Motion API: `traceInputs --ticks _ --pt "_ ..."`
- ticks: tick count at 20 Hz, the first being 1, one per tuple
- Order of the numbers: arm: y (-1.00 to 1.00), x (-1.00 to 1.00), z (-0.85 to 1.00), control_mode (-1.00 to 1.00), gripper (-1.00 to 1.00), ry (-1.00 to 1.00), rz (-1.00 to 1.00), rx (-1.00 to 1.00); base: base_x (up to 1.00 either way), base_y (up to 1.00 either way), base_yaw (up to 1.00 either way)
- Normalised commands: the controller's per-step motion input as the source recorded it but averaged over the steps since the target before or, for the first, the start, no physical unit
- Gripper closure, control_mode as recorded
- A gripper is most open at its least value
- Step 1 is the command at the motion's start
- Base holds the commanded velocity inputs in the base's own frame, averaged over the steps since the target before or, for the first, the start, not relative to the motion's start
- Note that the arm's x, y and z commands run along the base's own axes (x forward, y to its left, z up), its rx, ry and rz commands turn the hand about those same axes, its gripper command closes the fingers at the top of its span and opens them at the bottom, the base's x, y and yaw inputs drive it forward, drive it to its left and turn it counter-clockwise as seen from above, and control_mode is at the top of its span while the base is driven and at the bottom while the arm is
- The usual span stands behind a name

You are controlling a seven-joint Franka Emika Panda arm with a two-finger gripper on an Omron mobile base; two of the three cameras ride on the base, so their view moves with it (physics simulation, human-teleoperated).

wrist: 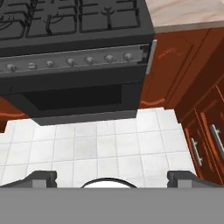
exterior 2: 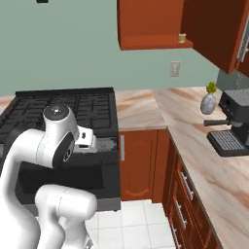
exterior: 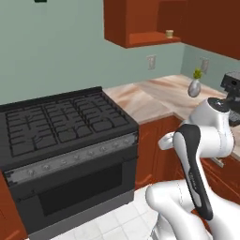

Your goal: Get the candle and the beer from the cabinet and move them to the dining counter.

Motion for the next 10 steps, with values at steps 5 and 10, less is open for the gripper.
traceInputs --ticks 5,10 --pt "0.00 0.00 0.00 1.00 -1.00 0.00 0.00 0.00 0.77 -0.20 0.15" --pt "0.00 0.00 0.00 1.00 -1.00 0.00 0.00 0.00 0.70 -0.28 0.15"
